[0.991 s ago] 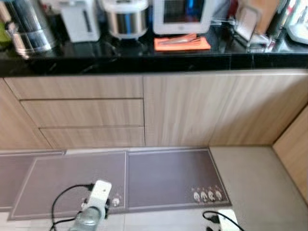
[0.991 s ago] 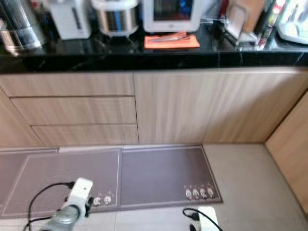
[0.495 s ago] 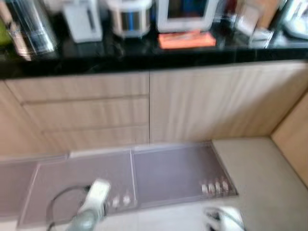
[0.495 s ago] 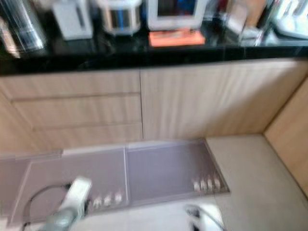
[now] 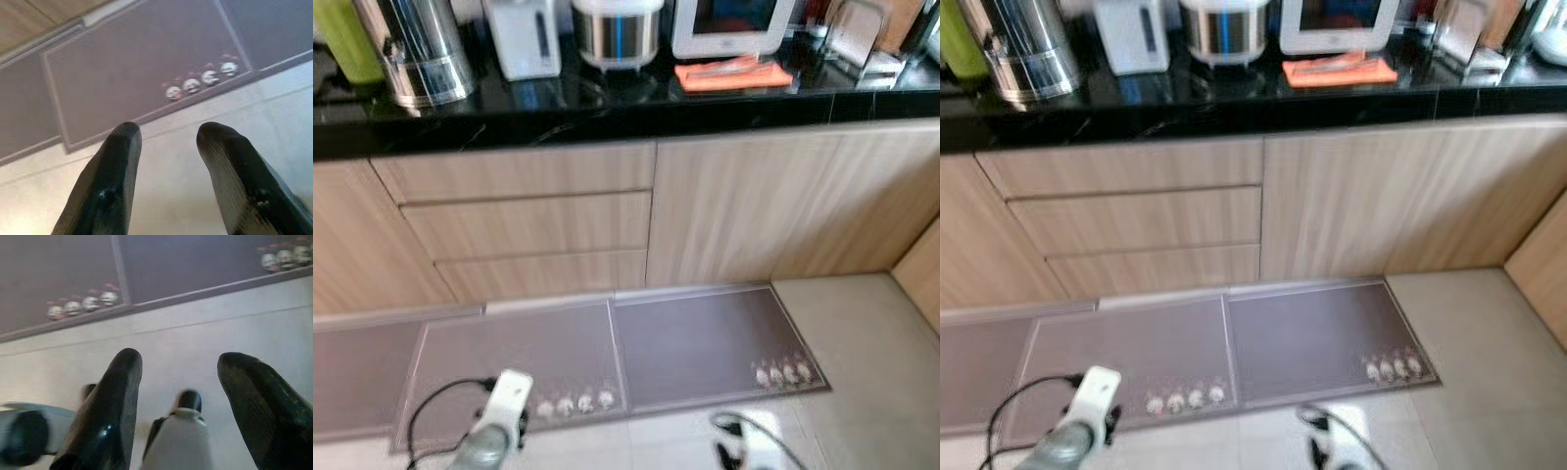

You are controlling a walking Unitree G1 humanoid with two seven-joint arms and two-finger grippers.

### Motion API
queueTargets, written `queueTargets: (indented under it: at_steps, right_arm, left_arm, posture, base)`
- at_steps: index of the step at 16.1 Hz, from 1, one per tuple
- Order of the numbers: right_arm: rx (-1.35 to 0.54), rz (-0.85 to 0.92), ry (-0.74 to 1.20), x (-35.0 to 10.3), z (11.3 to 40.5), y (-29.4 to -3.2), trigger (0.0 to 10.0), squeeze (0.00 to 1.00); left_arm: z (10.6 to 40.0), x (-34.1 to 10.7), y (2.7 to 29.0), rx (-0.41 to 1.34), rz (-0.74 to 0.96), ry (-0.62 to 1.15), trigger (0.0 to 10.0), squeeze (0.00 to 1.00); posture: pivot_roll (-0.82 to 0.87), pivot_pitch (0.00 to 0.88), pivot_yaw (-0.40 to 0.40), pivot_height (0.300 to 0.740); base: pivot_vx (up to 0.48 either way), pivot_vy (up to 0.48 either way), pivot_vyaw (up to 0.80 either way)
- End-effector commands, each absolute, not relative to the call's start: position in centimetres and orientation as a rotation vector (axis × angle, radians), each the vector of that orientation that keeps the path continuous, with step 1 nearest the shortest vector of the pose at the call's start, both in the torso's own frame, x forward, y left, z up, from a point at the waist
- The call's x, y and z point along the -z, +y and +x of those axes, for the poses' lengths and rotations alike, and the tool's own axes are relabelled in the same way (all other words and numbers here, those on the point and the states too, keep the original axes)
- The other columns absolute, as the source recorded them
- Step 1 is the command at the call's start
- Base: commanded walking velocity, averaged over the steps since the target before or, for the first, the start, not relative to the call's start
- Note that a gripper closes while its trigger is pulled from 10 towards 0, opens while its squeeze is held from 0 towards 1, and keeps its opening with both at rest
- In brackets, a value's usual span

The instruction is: Kitchen organization

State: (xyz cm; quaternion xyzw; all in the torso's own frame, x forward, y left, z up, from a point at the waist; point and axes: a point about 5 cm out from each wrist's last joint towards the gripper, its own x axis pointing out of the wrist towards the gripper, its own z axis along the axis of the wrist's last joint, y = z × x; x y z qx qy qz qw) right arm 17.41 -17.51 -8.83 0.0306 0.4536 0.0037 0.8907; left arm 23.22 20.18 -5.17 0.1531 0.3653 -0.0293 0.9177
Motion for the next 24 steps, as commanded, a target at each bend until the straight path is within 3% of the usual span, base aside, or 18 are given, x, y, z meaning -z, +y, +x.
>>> queueTargets:
  at_steps: [1, 9, 12, 21, 24]
  right_arm:
    - [0.016, 0.051, 0.953, 8.9, 17.0, -18.4, 10.0, 0.0]
    - [0.027, 0.061, 0.947, 8.8, 17.2, -18.5, 10.0, 0.0]
    - [-0.007, -0.013, 0.984, 9.1, 16.4, -19.2, 10.0, 0.0]
    - [0.068, 0.056, 1.024, 9.7, 14.3, -20.5, 10.0, 0.0]
    - [0.072, 0.056, 1.011, 9.5, 15.0, -20.6, 10.0, 0.0]
  left_arm:
    - [23.4, 5.2, 19.6, 0.073, 0.303, 0.746, 10.0, 0.0]
    - [23.5, 5.0, 20.2, 0.048, 0.301, 0.742, 10.0, 0.0]
    - [23.5, 5.0, 20.2, 0.041, 0.299, 0.742, 10.0, 0.0]
    - [23.5, 5.0, 20.3, 0.037, 0.296, 0.743, 10.0, 0.0]
    - [23.6, 4.9, 20.1, 0.045, 0.31, 0.735, 10.0, 0.0]
  posture:
    - [-0.09, 0.0, 0.035, 0.74]
    - [-0.06, 0.0, 0.037, 0.74]
    - [-0.05, 0.0, 0.031, 0.74]
    - [-0.05, 0.0, 0.033, 0.74]
    - [-0.05, 0.0, 0.033, 0.74]
  base:
    - [0.0, 0.356, 0.0]
    - [0.0, 0.355, 0.0]
    - [0.0, 0.355, 0.27]
    - [0.0, 0.355, 0.09]
    - [0.0, 0.0, 0.0]
